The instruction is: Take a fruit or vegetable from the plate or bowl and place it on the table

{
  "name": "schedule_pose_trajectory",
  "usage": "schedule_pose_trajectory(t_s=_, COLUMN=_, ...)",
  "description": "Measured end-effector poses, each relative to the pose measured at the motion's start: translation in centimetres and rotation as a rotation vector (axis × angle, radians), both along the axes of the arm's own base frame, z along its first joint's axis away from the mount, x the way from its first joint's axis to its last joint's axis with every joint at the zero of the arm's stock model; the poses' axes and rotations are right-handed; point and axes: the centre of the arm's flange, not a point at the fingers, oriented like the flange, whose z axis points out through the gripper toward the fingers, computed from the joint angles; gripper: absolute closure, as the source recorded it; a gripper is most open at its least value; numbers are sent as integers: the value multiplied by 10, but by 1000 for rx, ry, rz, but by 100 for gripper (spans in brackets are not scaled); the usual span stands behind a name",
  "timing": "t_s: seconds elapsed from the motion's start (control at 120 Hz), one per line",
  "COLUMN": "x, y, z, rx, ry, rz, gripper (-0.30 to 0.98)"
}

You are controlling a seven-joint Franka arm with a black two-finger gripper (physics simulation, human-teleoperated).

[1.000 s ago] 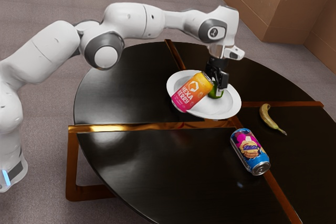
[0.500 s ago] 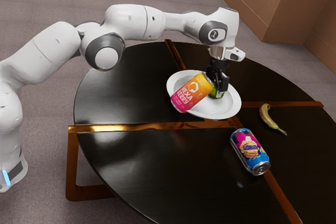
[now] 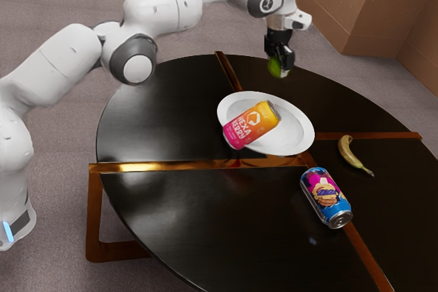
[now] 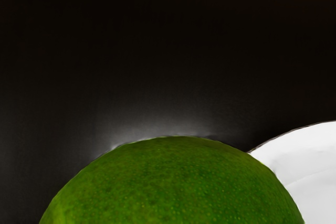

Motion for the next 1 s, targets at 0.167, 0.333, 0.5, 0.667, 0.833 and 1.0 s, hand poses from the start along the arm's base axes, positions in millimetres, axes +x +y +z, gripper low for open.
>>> schedule_pose_trajectory(t_s=0.167, x=-20, y=58, z=-8, rx=29, ry=23, rz=77, gripper=29)
schedule_pose_trajectory(t_s=0.333, x=-26, y=75, z=-31, rx=17, ry=67, rz=100, gripper=30)
schedule_pose_trajectory(t_s=0.5, x=-29, y=89, z=-57, rx=-9, ry=101, rz=116, gripper=30)
schedule_pose_trajectory(t_s=0.667, x=-29, y=91, z=-66, rx=-30, ry=107, rz=111, gripper=11)
schedule_pose_trajectory(t_s=0.833, x=-26, y=84, z=-60, rx=-38, ry=94, rz=96, gripper=3)
schedule_pose_trajectory(t_s=1.0, x=-79, y=-82, z=173, rx=16, ry=-66, rz=-97, gripper=1)
